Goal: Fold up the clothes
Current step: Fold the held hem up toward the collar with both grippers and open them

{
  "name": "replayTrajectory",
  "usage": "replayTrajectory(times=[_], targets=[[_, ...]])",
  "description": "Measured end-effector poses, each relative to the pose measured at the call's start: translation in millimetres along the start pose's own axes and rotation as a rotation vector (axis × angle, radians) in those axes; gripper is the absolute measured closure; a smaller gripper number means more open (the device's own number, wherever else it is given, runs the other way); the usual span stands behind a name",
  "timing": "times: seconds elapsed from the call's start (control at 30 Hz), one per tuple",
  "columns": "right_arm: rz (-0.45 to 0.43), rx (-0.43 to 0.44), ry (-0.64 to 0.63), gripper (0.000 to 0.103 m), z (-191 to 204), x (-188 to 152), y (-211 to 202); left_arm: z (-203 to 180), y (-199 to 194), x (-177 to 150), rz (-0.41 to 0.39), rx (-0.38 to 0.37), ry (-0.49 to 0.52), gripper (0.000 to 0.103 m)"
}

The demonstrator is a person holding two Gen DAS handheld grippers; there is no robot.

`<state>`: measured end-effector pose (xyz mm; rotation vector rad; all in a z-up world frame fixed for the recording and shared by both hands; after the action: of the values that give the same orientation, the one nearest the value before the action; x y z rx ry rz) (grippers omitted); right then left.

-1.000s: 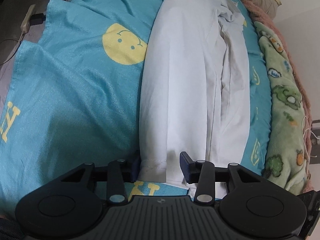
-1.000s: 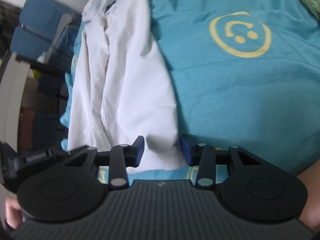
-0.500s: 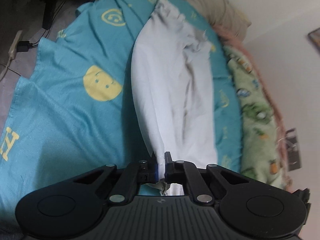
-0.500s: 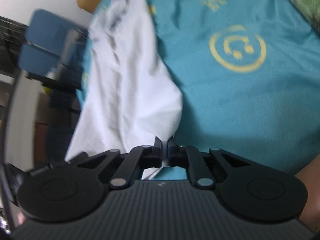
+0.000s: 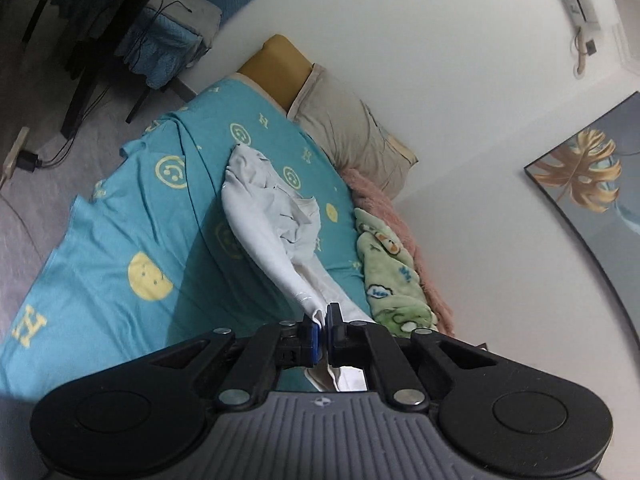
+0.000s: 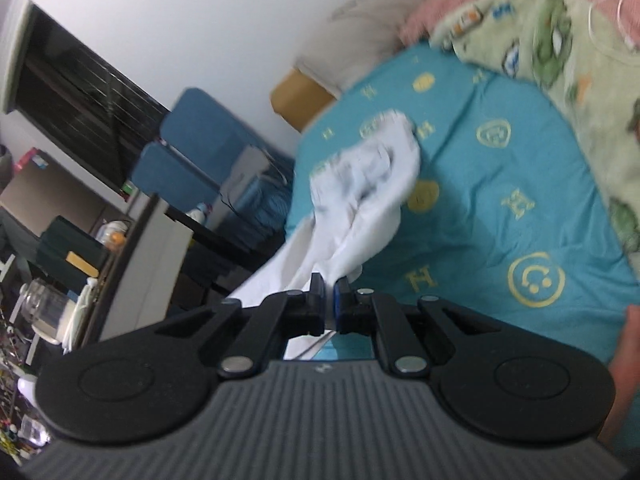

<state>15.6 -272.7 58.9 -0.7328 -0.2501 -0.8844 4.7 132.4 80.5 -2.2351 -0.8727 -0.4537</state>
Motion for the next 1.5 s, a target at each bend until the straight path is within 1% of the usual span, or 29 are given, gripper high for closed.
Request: replayTrajectory(times=[0.13, 0.33, 0.4, 0.53, 0.67, 0.73, 0.87, 0.97, 1.1, 1.23, 1.33, 1.4, 1.5], targets=[[-0.012, 0.006, 0.011, 0.096, -7, -30, -27, 1, -30, -29, 0.015, 0.005, -0.014, 0.099], [-0.008, -0.004, 0.056, 0.096, -32, -64, -54, 11, -50, -54, 0.034, 0.030, -0.017, 0.099], [-0.010, -0.004, 0.067, 0.096, -38, -69, -53, 13, -44, -58, 0.040, 0.030, -0.015, 0.099], [-0.013, -0.001, 0.082, 0.096, -45, -62, -38, 18, -22, -59, 0.056, 0.051, -0.013, 0.099], [-0.022, -0.002, 0.076, 0.095, -46, -40, -2, 23, 16, -37, 0.041, 0.100, -0.002, 0.099], [-0.025, -0.007, 0.070, 0.095, -47, -27, 19, 23, 39, -21, 0.035, 0.139, 0.015, 0.099], [-0.022, -0.049, 0.076, 0.095, -54, 3, 67, 27, 92, 14, 0.028, 0.190, 0.014, 0.099], [-0.019, -0.079, 0.065, 0.095, -61, 25, 102, 25, 133, 36, 0.018, 0.237, 0.061, 0.099], [-0.007, -0.121, 0.029, 0.095, -69, 50, 151, 30, 187, 61, 0.005, 0.278, 0.115, 0.099], [0.007, -0.158, -0.025, 0.095, -79, 69, 203, 47, 245, 76, 0.007, 0.325, 0.160, 0.099], [0.019, -0.185, -0.063, 0.095, -92, 78, 243, 69, 289, 83, 0.034, 0.369, 0.191, 0.099], [0.029, -0.198, -0.086, 0.095, -103, 82, 267, 84, 316, 85, 0.058, 0.393, 0.215, 0.098], [0.052, -0.227, -0.129, 0.095, -118, 82, 296, 105, 346, 78, 0.101, 0.433, 0.263, 0.098]])
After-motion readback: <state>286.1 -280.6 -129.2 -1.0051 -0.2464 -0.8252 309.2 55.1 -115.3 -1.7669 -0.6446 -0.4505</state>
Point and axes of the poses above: each gripper's, at about its wrist camera, not at the fingertips, and y roughly the way its jaws point, z to its left, x to its top, the point moved 1 cm from there along y, roughly the way its jaws point, and after that the axes turned 4 degrees about y, right-handed, at the moved point
